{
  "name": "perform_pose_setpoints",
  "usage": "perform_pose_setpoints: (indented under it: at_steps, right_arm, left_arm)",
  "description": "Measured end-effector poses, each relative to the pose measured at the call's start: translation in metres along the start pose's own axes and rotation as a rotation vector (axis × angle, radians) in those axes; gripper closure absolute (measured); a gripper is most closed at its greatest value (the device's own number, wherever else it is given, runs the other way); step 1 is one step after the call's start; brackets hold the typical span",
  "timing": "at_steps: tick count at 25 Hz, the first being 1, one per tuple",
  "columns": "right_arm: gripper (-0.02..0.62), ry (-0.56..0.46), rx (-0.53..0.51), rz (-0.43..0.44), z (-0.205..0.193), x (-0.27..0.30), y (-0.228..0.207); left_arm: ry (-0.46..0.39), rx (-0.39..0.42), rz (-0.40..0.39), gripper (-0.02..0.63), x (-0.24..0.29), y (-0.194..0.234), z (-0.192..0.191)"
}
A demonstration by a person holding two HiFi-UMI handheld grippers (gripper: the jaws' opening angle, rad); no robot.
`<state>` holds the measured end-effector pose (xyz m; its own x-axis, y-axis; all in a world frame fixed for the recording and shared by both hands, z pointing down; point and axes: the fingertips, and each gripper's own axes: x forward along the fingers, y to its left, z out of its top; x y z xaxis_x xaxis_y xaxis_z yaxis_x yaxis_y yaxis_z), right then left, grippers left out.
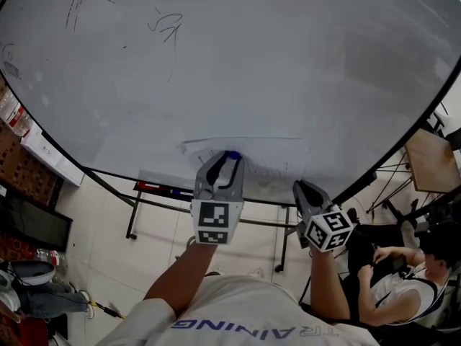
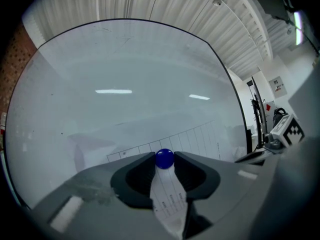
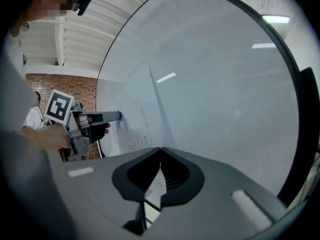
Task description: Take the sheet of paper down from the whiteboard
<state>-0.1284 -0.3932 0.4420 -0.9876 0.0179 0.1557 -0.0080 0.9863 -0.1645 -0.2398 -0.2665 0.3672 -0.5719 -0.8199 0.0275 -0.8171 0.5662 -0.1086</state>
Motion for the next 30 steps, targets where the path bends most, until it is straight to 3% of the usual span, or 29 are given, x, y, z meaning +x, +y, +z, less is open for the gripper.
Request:
perform_pose_setpoints:
  at_steps: [12,20,30]
  right_arm:
    - [0.588,-0.024,-0.088,-0.032,0.012,-0.044,-0.002]
    - [0.588,-0.06,-0.164,-0.1,0.013,-0.091,-0.014]
    - [0.588,-0.105,-0.207,-0.109,0.024,-0.101,0.0]
  left_arm:
    - [0.021,-0.024,-0.054,0.479,-0.023,-0.003,-0.009]
    - [0.073,-0.116,-0.039,0.479,-0.063,0.022,-0.042]
    - [0.07,-0.129,-0.077,0.477,-0.071,0.028,-0.043]
